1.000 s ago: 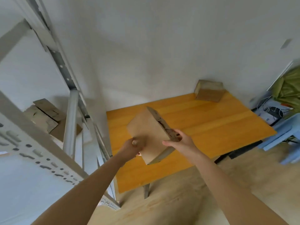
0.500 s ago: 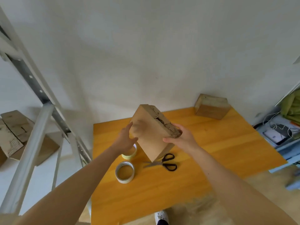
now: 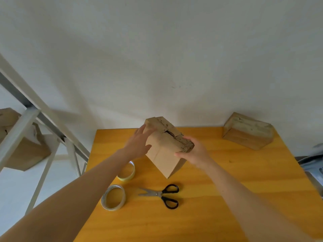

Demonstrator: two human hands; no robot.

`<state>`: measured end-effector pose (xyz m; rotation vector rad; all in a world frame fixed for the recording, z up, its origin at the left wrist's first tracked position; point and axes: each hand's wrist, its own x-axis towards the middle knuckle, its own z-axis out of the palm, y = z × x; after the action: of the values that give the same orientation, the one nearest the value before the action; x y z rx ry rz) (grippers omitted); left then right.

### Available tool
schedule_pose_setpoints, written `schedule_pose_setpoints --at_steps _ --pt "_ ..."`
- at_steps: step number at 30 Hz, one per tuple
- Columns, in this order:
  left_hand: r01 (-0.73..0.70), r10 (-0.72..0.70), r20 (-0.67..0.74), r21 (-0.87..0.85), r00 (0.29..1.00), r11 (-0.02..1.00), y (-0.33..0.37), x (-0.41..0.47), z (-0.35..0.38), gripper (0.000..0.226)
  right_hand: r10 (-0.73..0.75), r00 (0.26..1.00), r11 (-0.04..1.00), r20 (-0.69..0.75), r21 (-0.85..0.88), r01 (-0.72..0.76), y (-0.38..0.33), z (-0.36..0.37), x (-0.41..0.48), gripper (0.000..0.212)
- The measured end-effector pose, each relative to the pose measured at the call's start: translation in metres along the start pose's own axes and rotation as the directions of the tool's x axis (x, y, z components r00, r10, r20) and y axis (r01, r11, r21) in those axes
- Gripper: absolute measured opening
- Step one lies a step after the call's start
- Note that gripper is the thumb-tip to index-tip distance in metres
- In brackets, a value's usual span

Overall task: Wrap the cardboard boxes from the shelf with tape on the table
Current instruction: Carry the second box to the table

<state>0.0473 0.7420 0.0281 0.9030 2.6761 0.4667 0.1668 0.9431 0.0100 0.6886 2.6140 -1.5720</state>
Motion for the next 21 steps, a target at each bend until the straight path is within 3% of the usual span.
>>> schedule_pose_setpoints --at_steps 11,14,21 --pt "0.096 -0.112 0.095 0.159 0.989 0.983 0.003 0.030 0.035 0.071 -0.091 0.989 0.984 0.118 -0.144 0.107 0.028 -0.002 0.035 0.068" --pt "0.104 -0.116 0.051 0.190 0.992 0.976 -0.001 0.037 0.033 0.069 -0.134 0.969 0.959 0.206 -0.218 0.179 0.028 -0.010 0.044 0.074" --pt "0.131 -0.149 0.162 0.121 0.975 0.984 0.000 0.040 0.039 0.086 -0.117 0.940 0.917 0.322 -0.328 0.227 0.038 -0.021 0.055 0.089"
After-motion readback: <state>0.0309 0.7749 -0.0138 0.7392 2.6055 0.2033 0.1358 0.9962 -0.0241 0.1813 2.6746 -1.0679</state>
